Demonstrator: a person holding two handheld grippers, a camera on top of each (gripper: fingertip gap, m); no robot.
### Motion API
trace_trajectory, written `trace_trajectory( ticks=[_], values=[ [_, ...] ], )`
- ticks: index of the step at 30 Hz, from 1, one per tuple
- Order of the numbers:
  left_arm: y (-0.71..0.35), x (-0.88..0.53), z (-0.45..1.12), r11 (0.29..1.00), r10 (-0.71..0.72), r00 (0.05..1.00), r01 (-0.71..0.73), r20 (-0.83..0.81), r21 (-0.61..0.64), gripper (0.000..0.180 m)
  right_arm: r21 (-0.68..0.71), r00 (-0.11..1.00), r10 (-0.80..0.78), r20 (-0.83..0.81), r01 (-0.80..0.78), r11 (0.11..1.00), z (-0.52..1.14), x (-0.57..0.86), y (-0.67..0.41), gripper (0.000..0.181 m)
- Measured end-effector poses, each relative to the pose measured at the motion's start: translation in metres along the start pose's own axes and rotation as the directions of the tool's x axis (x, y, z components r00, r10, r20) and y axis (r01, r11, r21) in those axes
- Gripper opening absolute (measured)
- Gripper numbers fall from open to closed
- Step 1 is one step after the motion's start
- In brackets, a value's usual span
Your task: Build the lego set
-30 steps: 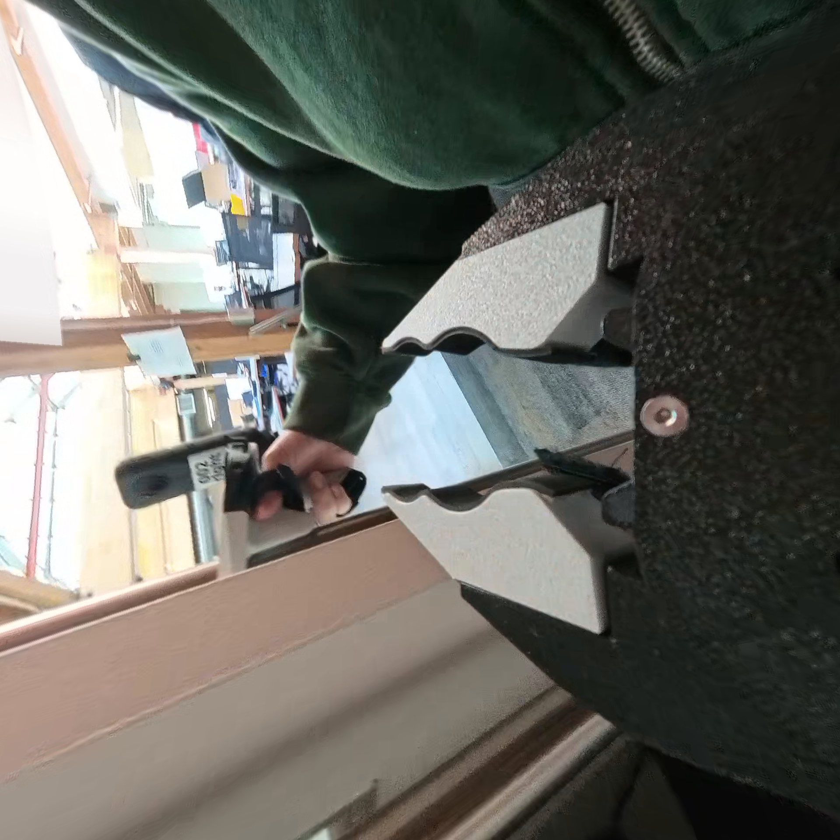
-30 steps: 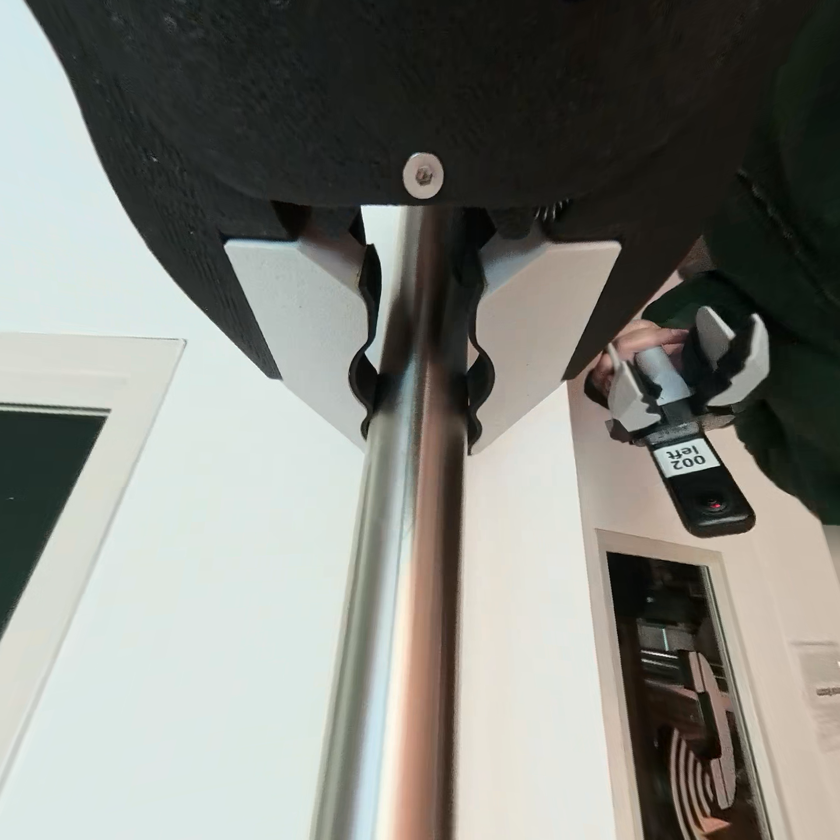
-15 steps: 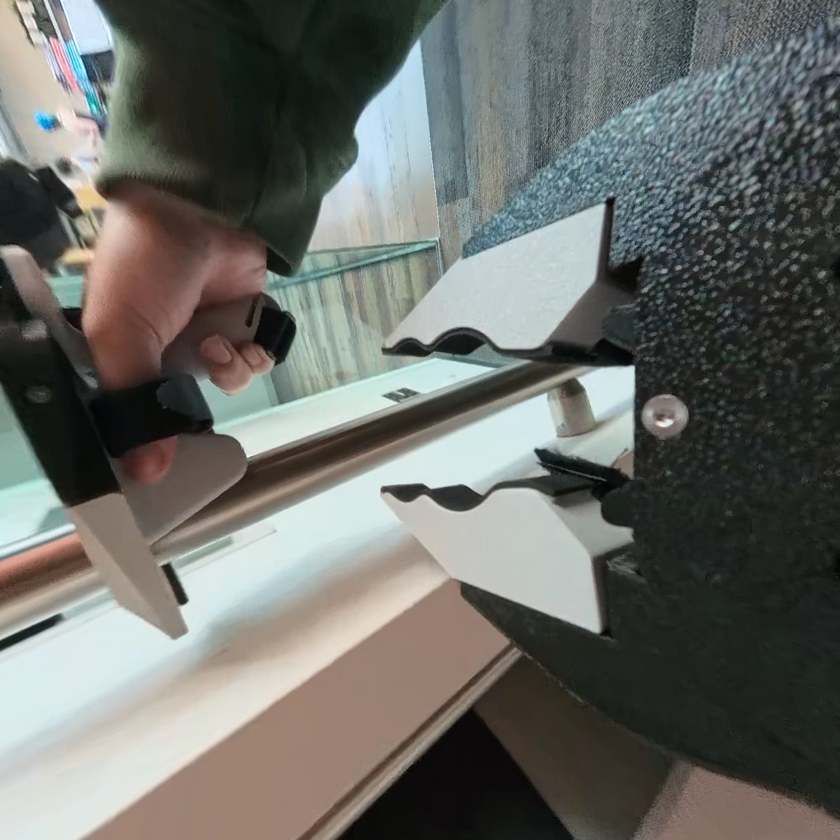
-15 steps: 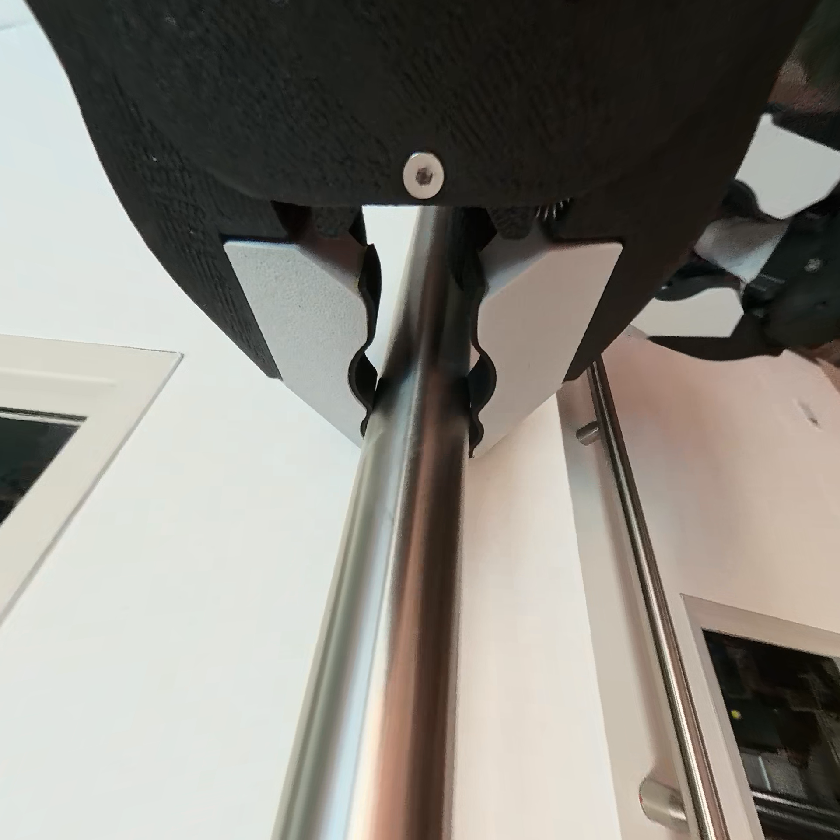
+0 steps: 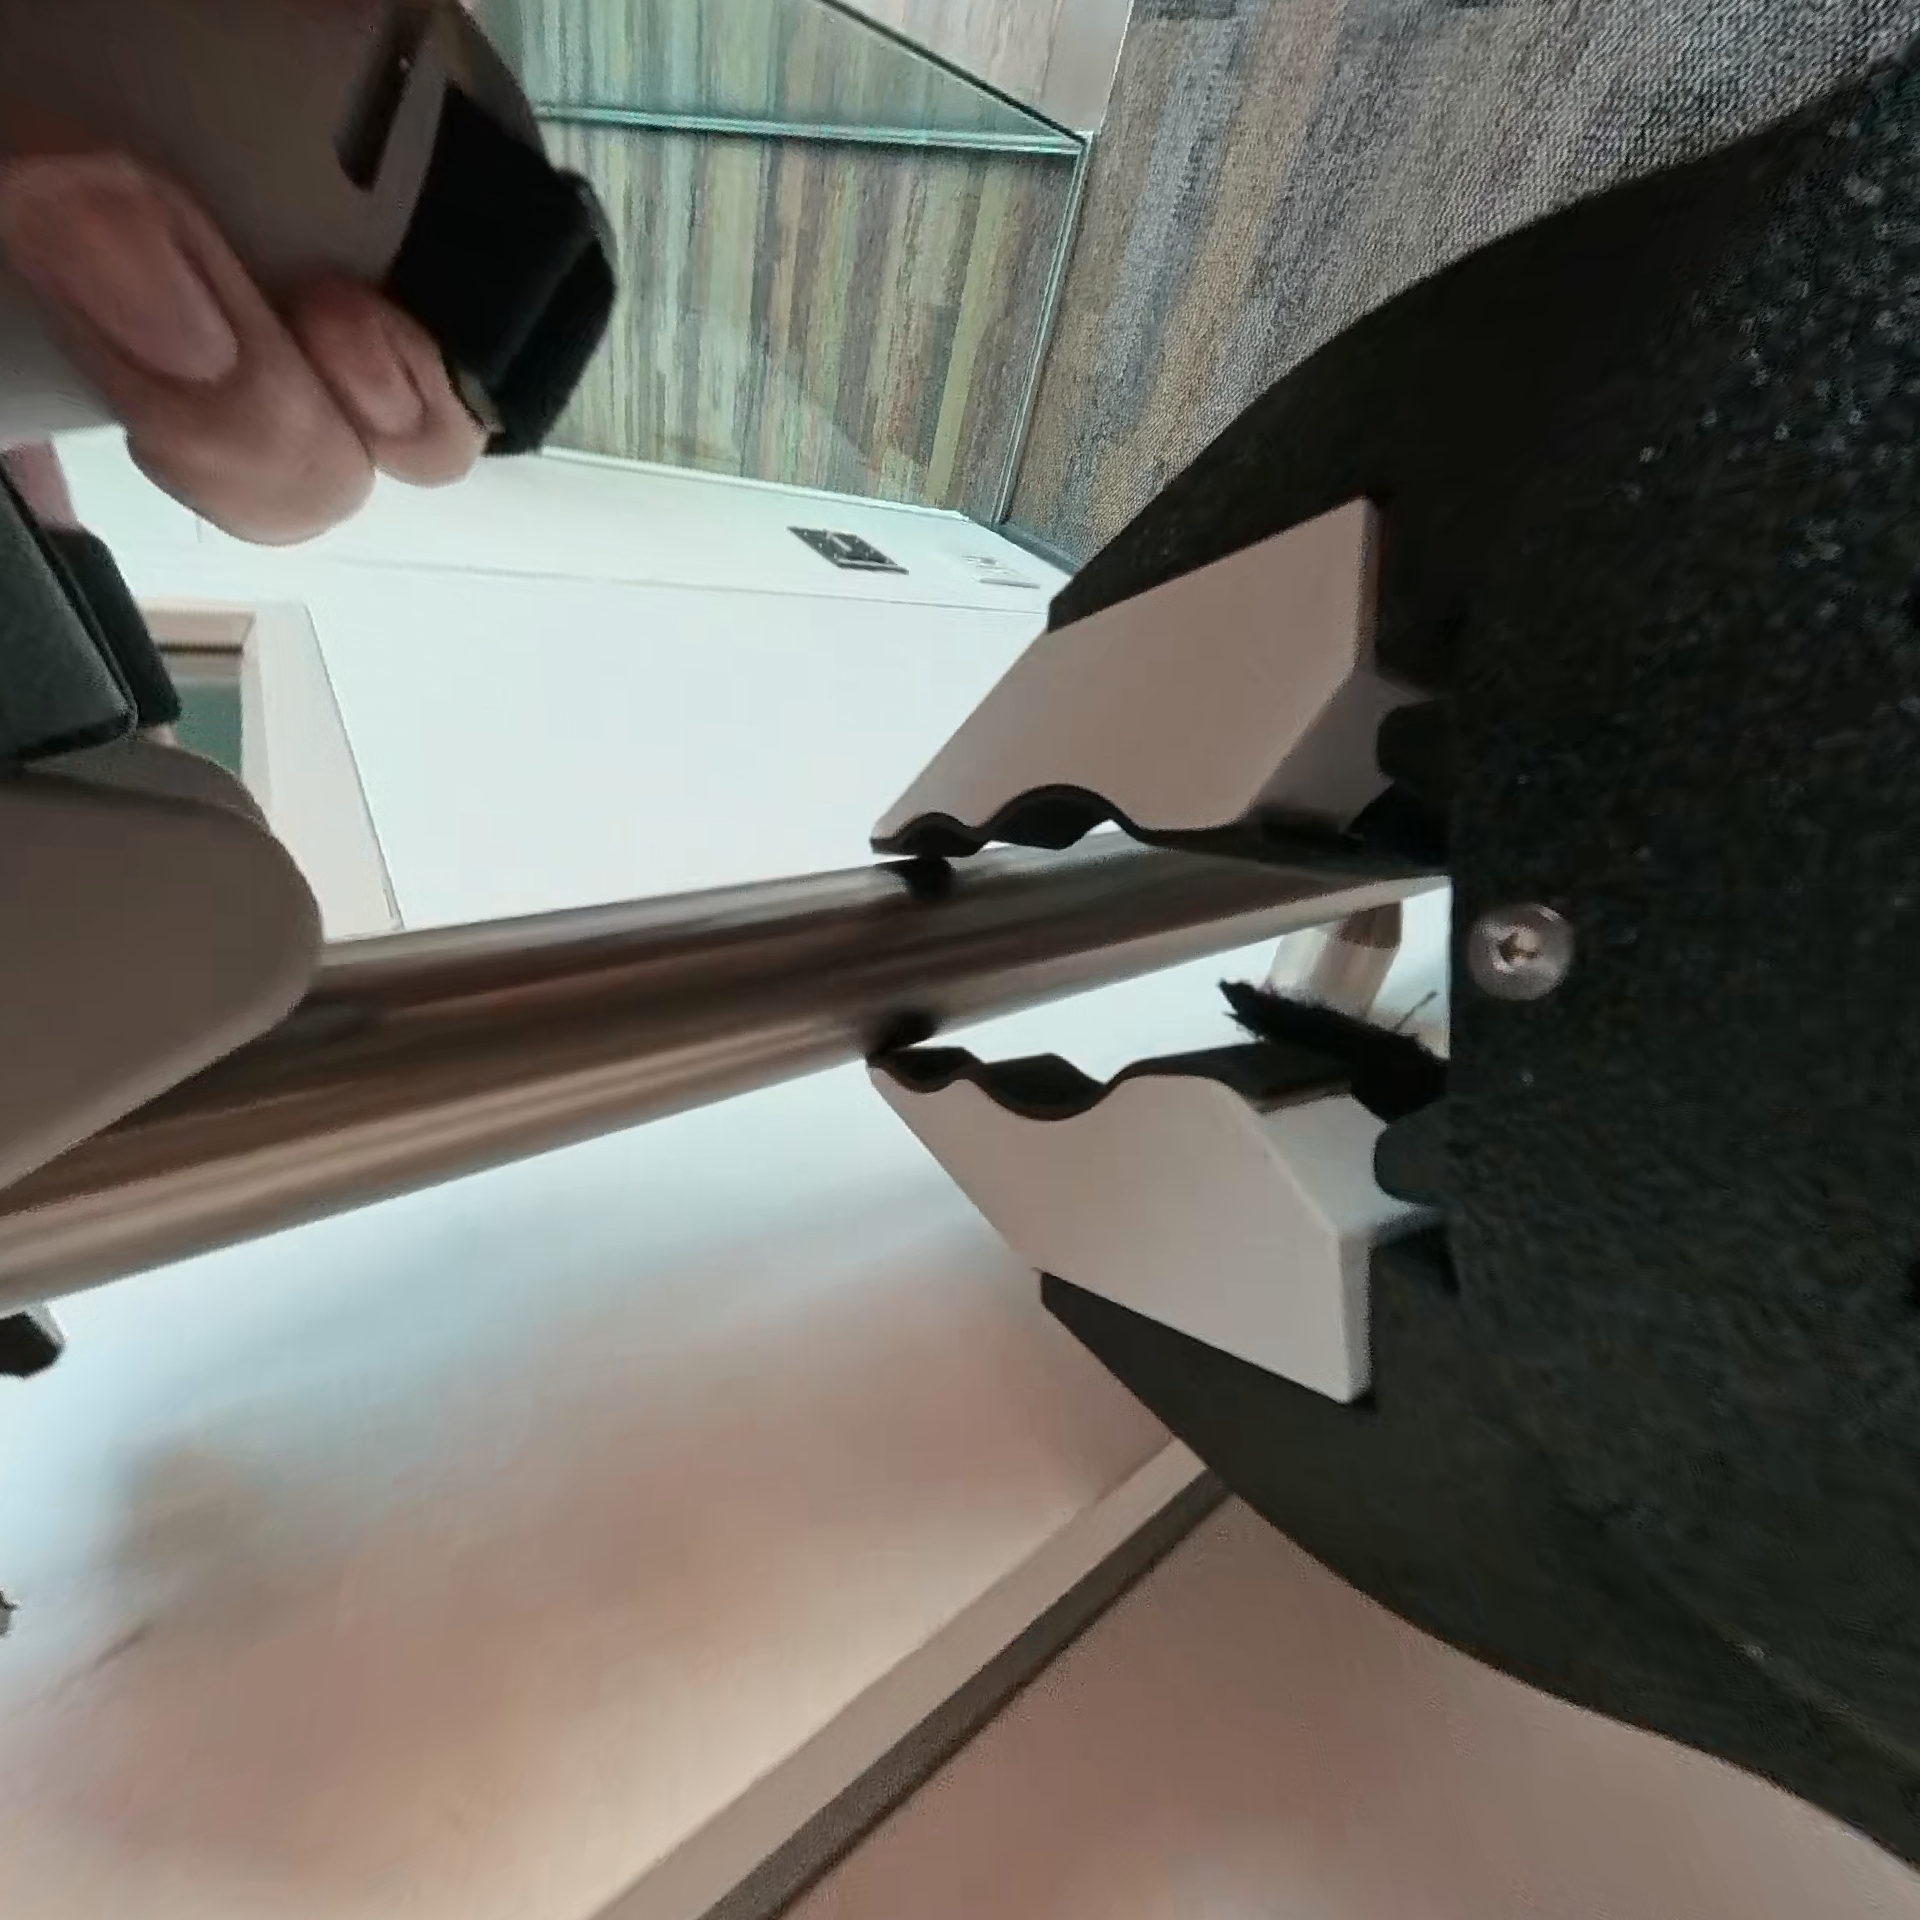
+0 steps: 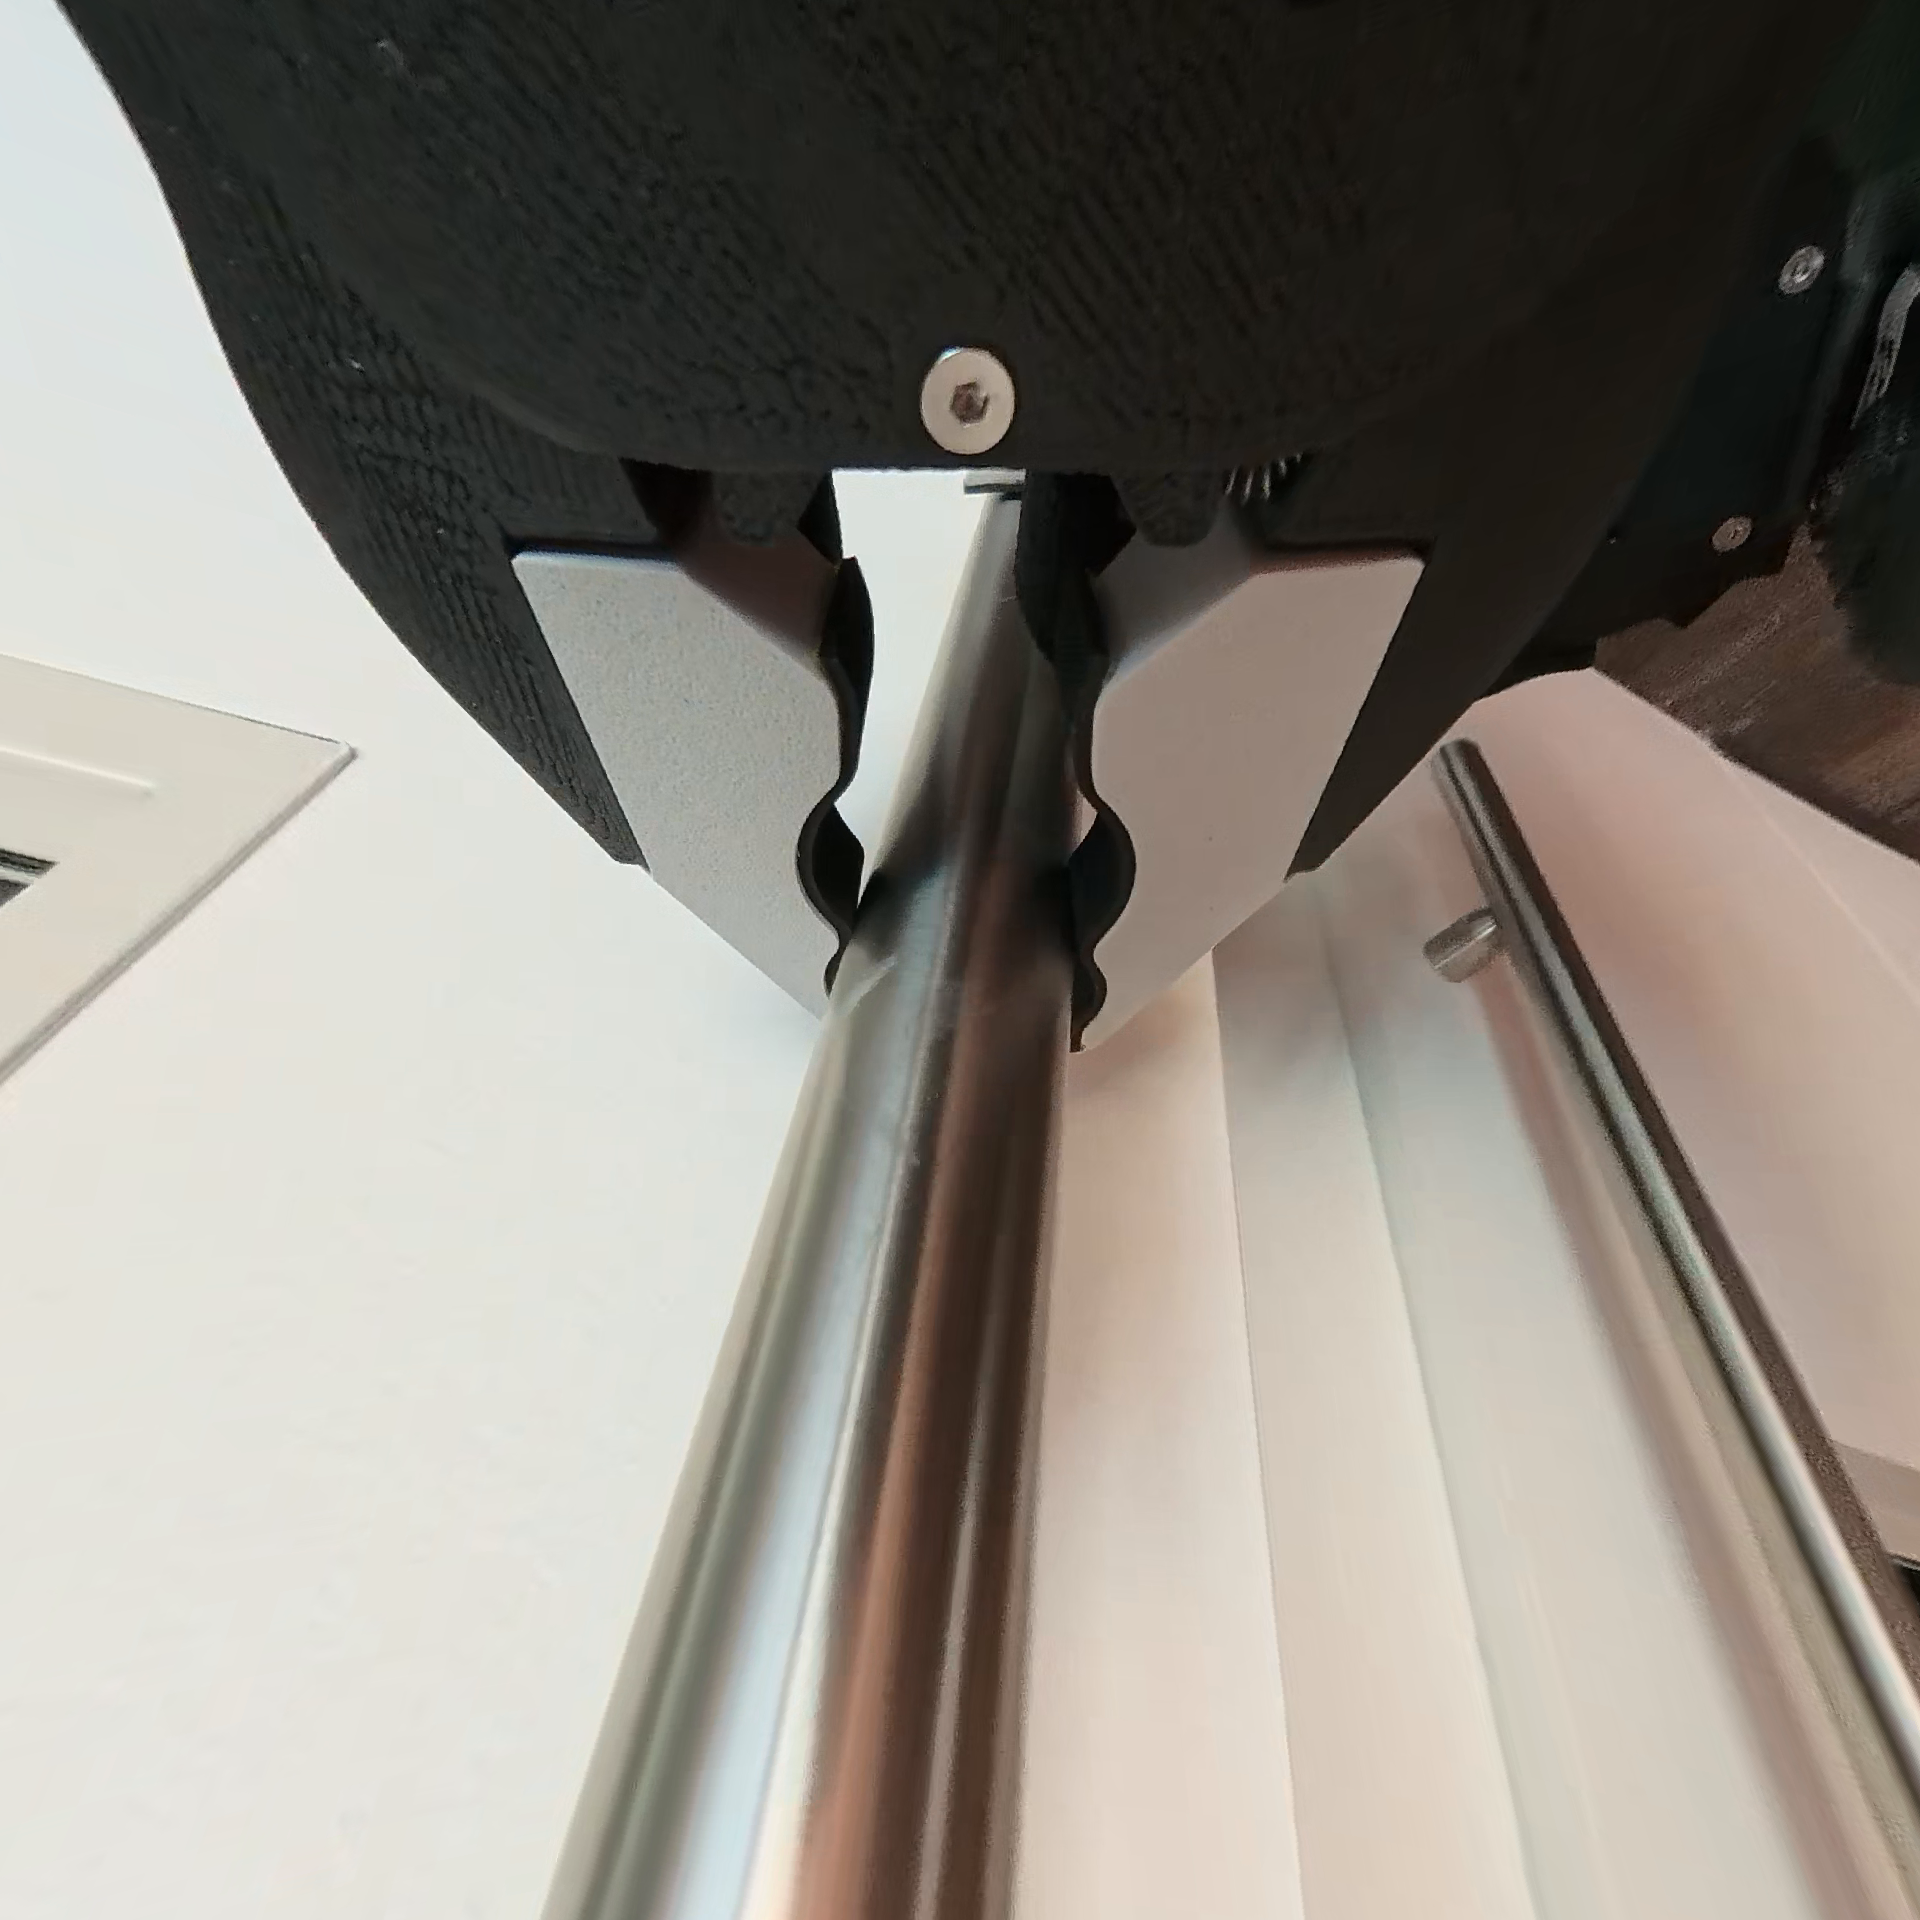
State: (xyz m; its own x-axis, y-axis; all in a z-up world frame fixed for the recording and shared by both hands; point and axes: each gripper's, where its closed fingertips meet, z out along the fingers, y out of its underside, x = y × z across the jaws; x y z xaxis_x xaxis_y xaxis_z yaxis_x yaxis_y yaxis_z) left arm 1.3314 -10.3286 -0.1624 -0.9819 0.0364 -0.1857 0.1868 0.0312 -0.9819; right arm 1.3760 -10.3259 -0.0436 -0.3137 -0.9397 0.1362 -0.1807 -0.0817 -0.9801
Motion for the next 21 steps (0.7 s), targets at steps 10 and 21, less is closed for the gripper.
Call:
trace_trajectory(
  ticks=[10,21],
  values=[
    [0.015,-0.085,0.049,0.991,-0.115,0.988,0.121,0.104,-0.050,0.032,0.024,0.997,0.003,-0.081,-0.001,1.000,0.091,0.023,-0.013,0.035],
    [0.016,-0.104,0.069,0.991,-0.135,0.985,0.137,0.104,-0.009,0.034,0.094,0.988,0.022,-0.150,-0.008,0.996,0.111,0.032,-0.017,0.037]
  ],
)
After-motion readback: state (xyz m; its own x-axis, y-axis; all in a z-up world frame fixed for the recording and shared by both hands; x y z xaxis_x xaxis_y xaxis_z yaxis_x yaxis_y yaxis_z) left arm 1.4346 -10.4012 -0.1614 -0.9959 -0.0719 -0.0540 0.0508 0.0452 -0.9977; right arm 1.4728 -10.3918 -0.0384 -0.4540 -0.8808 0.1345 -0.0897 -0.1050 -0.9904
